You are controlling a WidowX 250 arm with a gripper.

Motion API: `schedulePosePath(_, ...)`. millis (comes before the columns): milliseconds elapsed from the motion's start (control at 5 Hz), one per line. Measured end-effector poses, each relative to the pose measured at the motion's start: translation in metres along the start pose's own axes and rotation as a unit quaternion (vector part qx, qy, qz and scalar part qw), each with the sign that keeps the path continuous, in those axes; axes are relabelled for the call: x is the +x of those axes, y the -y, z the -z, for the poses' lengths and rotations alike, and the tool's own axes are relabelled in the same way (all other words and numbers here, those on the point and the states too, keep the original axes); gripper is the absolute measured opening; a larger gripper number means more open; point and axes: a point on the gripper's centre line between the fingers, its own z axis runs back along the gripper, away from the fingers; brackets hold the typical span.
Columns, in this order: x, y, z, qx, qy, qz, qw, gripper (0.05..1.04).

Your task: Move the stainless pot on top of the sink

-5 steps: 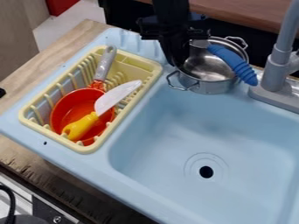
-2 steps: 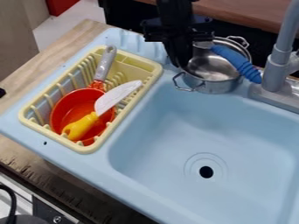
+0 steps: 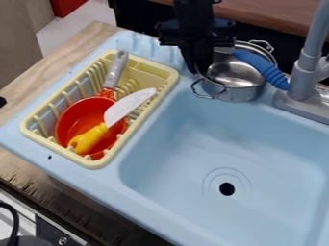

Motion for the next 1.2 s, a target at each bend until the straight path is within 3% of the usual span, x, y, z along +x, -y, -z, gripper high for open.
schedulePosePath(600,0.001,-0.004,-0.006,0.011,0.008,-0.017,0.9998,0.973)
schedulePosePath(800,0.003,-0.002,-0.025,0.029,0.045,-0.034,0.9980,0.993)
schedulePosePath(1000,0.001,-0.001,-0.037,0.049,0.064,-0.045,0.9958,0.993)
schedulePosePath(1200,-0.006,0.000,-0.054,0.057,0.067,-0.036,0.9955,0.993)
